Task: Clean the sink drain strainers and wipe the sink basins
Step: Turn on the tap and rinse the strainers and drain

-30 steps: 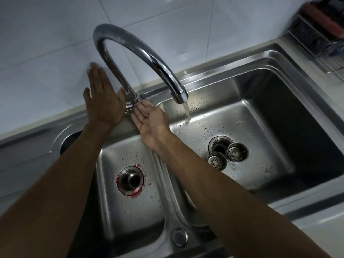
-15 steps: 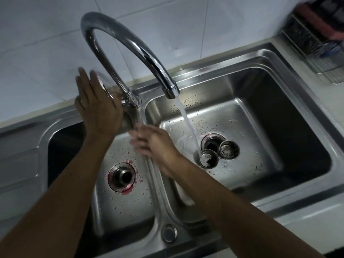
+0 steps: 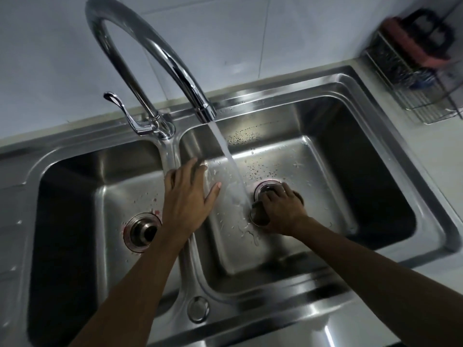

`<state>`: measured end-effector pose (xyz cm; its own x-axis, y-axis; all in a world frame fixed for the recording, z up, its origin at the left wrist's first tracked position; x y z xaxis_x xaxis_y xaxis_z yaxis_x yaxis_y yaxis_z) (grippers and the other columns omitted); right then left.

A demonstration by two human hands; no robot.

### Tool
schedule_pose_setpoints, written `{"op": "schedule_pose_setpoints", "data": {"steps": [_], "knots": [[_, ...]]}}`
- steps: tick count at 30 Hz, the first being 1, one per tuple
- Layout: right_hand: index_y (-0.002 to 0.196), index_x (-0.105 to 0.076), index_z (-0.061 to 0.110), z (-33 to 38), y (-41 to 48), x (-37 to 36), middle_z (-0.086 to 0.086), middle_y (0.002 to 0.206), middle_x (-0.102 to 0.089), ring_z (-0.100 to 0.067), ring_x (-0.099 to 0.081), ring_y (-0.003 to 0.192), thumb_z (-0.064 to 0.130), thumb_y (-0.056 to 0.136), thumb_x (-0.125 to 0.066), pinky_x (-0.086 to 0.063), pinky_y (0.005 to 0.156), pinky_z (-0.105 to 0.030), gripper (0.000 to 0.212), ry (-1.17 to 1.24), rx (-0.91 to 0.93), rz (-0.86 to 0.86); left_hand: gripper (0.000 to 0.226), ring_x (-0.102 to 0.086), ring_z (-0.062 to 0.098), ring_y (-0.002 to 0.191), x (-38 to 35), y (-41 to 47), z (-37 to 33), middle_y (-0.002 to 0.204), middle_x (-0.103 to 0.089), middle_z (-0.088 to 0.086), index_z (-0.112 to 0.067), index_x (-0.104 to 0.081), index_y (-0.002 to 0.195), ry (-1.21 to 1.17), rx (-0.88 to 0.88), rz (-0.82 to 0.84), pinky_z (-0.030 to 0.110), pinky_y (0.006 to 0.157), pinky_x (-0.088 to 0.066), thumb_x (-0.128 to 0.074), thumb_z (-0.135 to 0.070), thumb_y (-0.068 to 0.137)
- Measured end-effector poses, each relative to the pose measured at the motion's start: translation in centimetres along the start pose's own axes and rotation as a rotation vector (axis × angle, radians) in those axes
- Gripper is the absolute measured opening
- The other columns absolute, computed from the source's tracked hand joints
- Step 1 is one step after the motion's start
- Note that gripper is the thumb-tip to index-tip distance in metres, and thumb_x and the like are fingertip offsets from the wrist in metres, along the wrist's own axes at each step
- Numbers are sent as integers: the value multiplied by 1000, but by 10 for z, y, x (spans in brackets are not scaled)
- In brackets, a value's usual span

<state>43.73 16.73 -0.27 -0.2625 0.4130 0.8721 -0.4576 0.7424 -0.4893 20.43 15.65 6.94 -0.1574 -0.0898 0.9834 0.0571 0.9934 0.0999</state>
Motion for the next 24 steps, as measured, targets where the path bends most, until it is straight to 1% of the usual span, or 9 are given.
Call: {"op": "schedule_pose_setpoints", "data": {"steps": [5,8,10,13,15,17,20,22,24], "knots": [[143,-45,8,6,15,-12,-15,139,-56,-33,-47,133,60,89,-50,-18,122,-50,75,-27,35,-102,61,-47,28,140,-4,1,3,151,-48,12,-15,-55,141,4,32,-84,47,115,-26,-44,-60,101],[141,-48,9,9,19,-15,-15,137,-57,-33,-50,128,63,82,-60,-29,117,-46,81,20,15,-132,61,-48,27,138,-7,1,4,150,-49,11,-16,-56,140,-5,33,-110,45,115,-25,-45,-61,101],[138,-49,11,10,20,-14,-12,134,-57,-32,-53,123,62,74,-69,-40,107,-44,84,175,-44,-145,58,-51,26,136,-8,0,6,148,-50,9,-16,-57,137,-9,31,-143,44,114,-25,-47,-60,100],[131,-55,16,9,19,-11,-6,124,-60,-27,-59,111,58,70,-73,-51,88,-38,76,550,-181,-202,58,-51,24,135,-11,0,8,147,-50,6,-18,-57,136,-11,36,-162,43,114,-25,-47,-62,99],[113,-66,20,8,15,-11,1,104,-67,-17,-63,91,57,69,-75,-49,73,-27,58,840,-302,-226,58,-51,24,135,-13,1,9,148,-50,5,-20,-56,136,-14,44,-159,43,115,-26,-46,-64,99],[93,-71,22,8,9,-13,7,82,-70,-15,-66,77,55,70,-79,-51,63,-27,40,1187,-467,-170,59,-51,24,135,-15,1,11,149,-50,5,-21,-55,136,-16,43,-163,44,114,-27,-45,-65,98],[98,-76,12,19,3,-24,-3,80,-76,-22,-73,78,40,79,-78,-63,79,-42,34,1927,-684,22,60,-51,23,135,-17,0,12,148,-50,4,-22,-54,136,-12,42,-179,42,114,-26,-43,-67,99],[107,-72,10,26,0,-24,-6,83,-77,-20,-73,73,36,88,-68,-61,69,-34,33,2289,-710,125,59,-50,23,135,-18,1,13,147,-49,3,-22,-54,136,-9,41,-191,42,113,-26,-43,-66,99],[108,-70,7,29,-4,-22,-11,80,-75,-21,-68,69,39,89,-64,-57,61,-27,37,2504,-744,215,57,-50,22,135,-19,1,14,146,-49,3,-22,-54,136,-5,32,-207,43,113,-27,-44,-65,100]]}}
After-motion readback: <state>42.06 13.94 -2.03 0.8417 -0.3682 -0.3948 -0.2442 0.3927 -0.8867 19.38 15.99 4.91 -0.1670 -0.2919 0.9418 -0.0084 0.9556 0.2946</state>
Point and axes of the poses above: each hand's wrist, its own y-axis towards the middle knuckle, its own x-axis out of the back of the hand, z = x × y, the point moved 4 cm from there along y, towards the middle knuckle
